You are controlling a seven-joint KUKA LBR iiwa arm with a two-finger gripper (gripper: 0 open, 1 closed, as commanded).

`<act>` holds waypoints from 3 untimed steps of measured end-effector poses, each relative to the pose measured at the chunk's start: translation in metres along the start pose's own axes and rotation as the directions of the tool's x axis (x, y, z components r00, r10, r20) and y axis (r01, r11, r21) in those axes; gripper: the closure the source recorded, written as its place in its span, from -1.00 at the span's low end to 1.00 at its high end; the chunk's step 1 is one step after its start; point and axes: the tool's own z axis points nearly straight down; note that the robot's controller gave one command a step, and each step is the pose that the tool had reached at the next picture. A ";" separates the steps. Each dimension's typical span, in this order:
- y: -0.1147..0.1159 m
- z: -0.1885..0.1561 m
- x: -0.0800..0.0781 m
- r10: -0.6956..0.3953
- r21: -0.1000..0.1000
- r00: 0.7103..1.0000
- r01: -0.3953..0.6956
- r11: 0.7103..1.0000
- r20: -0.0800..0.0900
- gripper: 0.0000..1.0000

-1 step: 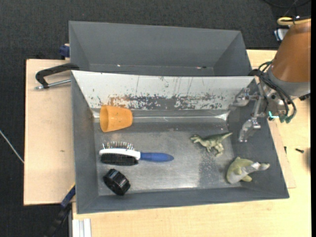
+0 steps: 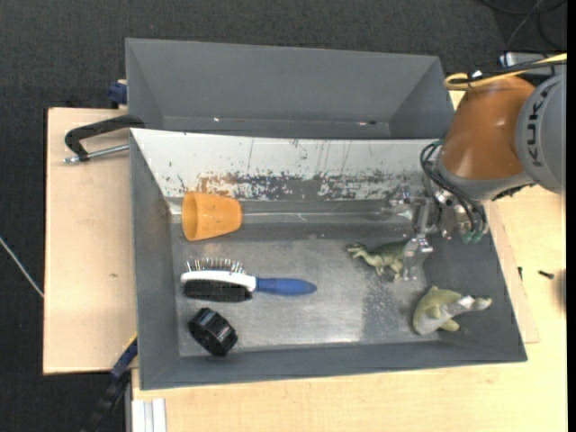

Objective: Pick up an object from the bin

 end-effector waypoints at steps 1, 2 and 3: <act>0.023 -0.015 0.006 -0.227 0.001 0.974 0.227 0.974 0.011 -1.00; 0.013 -0.039 0.011 -0.206 0.002 0.978 0.206 0.979 0.014 -1.00; 0.022 0.017 0.013 -0.613 0.004 0.790 0.613 0.790 0.009 -1.00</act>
Offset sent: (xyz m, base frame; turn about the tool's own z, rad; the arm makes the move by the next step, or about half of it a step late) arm -0.0109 0.0225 0.0104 -0.2294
